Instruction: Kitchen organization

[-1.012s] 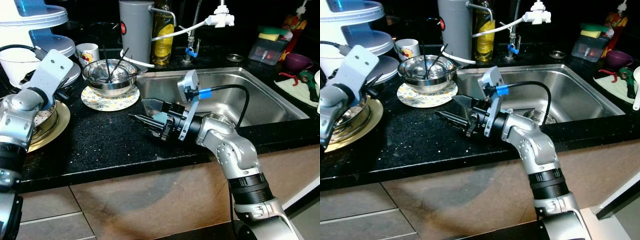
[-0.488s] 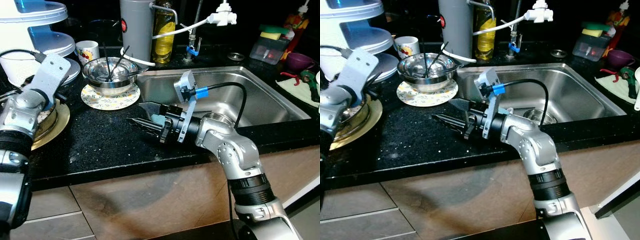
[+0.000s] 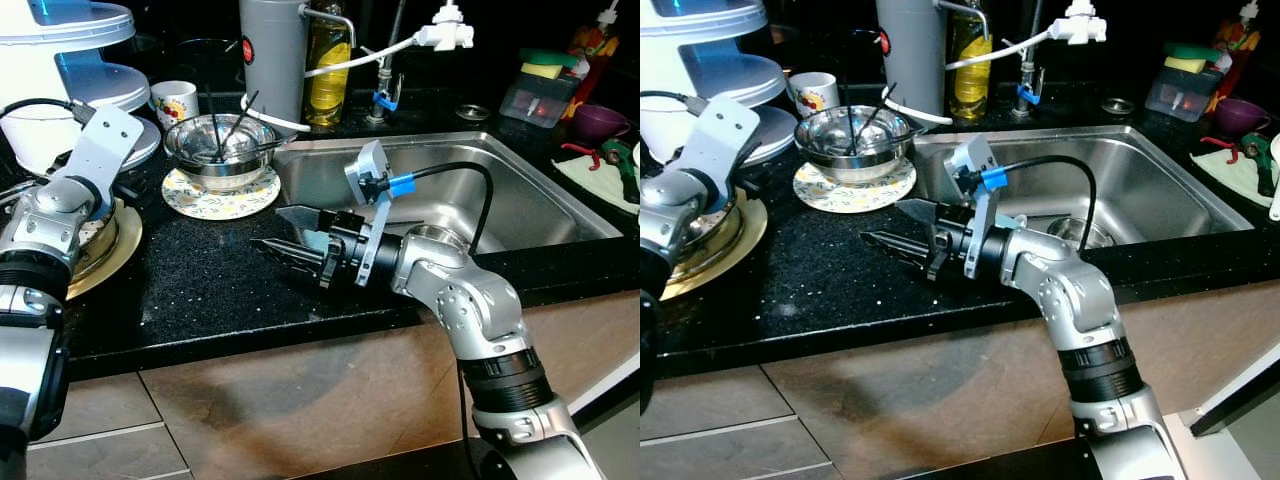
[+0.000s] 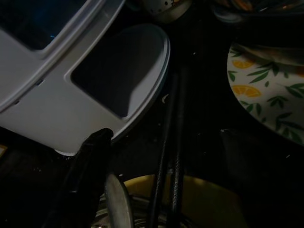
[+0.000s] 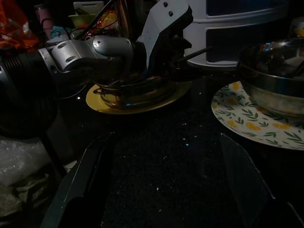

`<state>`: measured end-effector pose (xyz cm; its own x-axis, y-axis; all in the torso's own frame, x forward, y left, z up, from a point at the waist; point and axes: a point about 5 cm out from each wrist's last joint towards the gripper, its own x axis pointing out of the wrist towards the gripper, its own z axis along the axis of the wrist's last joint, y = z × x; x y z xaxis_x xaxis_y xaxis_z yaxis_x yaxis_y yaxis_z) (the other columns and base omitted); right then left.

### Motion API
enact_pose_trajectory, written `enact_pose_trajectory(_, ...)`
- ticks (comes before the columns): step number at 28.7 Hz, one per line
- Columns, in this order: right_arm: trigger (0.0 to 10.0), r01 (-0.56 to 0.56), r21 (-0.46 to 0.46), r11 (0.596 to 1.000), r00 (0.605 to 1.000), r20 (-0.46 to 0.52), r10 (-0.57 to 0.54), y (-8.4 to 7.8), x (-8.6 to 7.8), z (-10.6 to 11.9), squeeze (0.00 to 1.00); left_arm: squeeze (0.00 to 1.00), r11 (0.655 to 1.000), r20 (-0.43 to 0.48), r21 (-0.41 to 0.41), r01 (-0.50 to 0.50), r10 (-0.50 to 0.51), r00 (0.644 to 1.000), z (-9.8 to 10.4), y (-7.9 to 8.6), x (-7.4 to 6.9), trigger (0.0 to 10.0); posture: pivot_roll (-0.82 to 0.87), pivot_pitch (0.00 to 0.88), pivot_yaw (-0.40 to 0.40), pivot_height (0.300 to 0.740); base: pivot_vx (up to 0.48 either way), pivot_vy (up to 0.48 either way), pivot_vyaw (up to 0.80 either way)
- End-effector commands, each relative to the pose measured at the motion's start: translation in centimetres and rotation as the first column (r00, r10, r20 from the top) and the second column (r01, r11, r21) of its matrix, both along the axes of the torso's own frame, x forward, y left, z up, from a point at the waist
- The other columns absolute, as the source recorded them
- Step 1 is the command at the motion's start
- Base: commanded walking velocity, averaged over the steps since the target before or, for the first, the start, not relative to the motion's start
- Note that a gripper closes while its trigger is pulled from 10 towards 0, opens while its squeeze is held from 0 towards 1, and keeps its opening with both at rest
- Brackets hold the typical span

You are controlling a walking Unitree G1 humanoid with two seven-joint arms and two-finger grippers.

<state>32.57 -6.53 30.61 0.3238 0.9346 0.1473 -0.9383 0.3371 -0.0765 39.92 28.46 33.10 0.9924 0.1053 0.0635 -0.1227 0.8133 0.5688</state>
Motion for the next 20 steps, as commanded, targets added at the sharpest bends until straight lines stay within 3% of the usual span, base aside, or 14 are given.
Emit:
enact_pose_trajectory(1, 10.0, -0.012, 0.018, 1.0, 1.0, 0.0, 0.012, -0.13, -0.09, 0.6, 0.0, 0.0, 1.0, -0.02, 0.02, 0.013, -0.012, 1.0, 0.12, -0.15, 0.08, 0.0, 0.0, 0.203, -0.04, 0.74, 0.0, 0.0, 0.0)
enact_pose_trajectory(20, 10.0, -0.045, -0.02, 0.999, 0.999, -0.009, 0.045, 0.03, -0.08, 0.81, 0.0, 0.0, 1.0, -0.043, 0.013, 0.007, -0.006, 0.999, 0.38, 0.2, 0.0, 0.0, 0.0, 0.199, -0.049, 0.74, 0.0, 0.0, 0.0)
